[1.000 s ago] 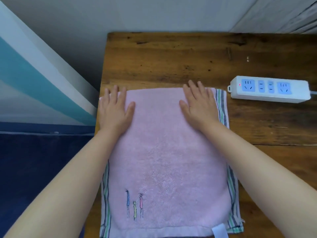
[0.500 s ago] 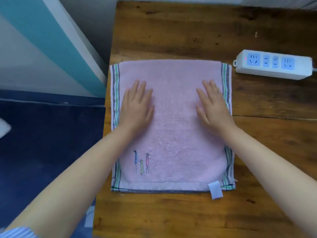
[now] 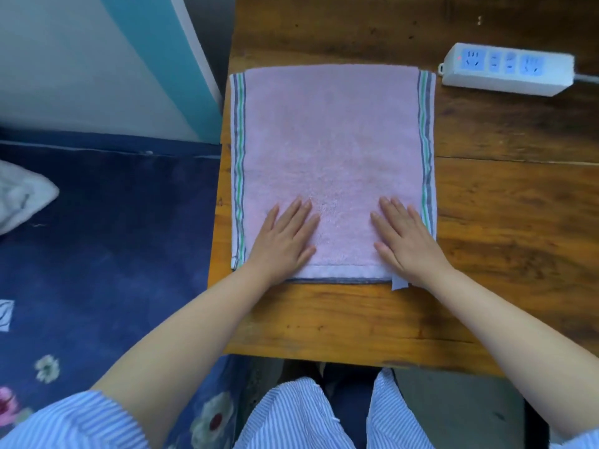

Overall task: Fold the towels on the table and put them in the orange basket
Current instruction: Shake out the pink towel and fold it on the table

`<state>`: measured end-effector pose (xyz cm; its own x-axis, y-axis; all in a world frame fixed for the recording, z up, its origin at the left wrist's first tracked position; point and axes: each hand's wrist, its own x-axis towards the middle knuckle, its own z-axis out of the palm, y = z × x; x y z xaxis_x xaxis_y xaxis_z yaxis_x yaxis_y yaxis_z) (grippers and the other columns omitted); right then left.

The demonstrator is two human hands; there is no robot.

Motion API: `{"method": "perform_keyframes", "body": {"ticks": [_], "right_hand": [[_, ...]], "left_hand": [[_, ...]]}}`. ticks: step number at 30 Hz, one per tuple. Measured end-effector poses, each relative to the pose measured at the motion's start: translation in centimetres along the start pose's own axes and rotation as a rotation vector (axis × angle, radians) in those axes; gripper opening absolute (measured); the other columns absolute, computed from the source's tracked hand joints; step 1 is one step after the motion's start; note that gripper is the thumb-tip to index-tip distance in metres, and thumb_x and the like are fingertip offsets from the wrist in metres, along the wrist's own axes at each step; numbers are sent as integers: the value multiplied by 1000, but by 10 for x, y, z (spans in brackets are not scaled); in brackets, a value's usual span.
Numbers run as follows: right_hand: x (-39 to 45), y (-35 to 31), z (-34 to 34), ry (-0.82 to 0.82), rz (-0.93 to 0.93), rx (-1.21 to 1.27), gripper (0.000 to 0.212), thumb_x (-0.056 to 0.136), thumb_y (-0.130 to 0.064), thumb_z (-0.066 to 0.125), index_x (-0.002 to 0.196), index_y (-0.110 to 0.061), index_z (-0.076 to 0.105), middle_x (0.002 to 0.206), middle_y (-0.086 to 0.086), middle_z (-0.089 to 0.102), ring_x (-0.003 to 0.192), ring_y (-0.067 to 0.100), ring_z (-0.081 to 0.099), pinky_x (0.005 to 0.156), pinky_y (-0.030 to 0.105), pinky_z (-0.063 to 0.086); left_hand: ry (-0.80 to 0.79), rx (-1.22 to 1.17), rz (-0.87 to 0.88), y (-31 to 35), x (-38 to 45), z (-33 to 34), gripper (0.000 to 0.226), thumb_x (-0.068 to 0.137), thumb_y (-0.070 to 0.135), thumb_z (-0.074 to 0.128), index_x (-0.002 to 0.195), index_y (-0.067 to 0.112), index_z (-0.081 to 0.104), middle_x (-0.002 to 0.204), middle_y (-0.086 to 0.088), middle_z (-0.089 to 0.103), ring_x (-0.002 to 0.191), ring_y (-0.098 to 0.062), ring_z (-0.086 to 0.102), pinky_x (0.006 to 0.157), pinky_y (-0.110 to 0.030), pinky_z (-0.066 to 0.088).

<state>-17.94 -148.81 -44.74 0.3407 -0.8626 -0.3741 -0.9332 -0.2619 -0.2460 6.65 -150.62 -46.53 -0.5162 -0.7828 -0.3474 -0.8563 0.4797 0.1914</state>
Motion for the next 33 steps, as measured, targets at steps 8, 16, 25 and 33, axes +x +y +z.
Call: {"method": "perform_keyframes", "body": {"ticks": [8,16,25,33], "right_hand": [[-79,-5,14,355,-113,-29,50,66,-23,71,107,-4,49,118,20,49,107,32,46,88,51,45],[-72,0,11,327,-58,-74,45,45,15,72,88,5,68,85,20,68,72,34,66,65,39,52],[-60,-7,14,432,68,-23,40,47,20,67,84,5,67,77,20,67,63,35,64,54,35,47],[-64,-4,-11,339,-140,1,24,71,-3,41,57,-2,60,62,13,62,58,30,62,55,33,50]], "left_hand": [[67,29,-39,-3,-64,-10,52,50,39,87,80,3,64,68,-14,59,58,-33,59,50,-37,50],[46,226,184,-1,-58,-21,36,44,20,90,64,5,64,58,-10,59,48,-25,56,40,-23,41],[132,221,93,-4,-61,-17,42,25,-11,80,62,-1,66,57,-15,62,47,-28,59,36,-23,45],[89,26,-60,-14,-70,-34,22,73,-7,62,91,5,63,84,-11,68,76,-33,62,62,-33,47]]}}
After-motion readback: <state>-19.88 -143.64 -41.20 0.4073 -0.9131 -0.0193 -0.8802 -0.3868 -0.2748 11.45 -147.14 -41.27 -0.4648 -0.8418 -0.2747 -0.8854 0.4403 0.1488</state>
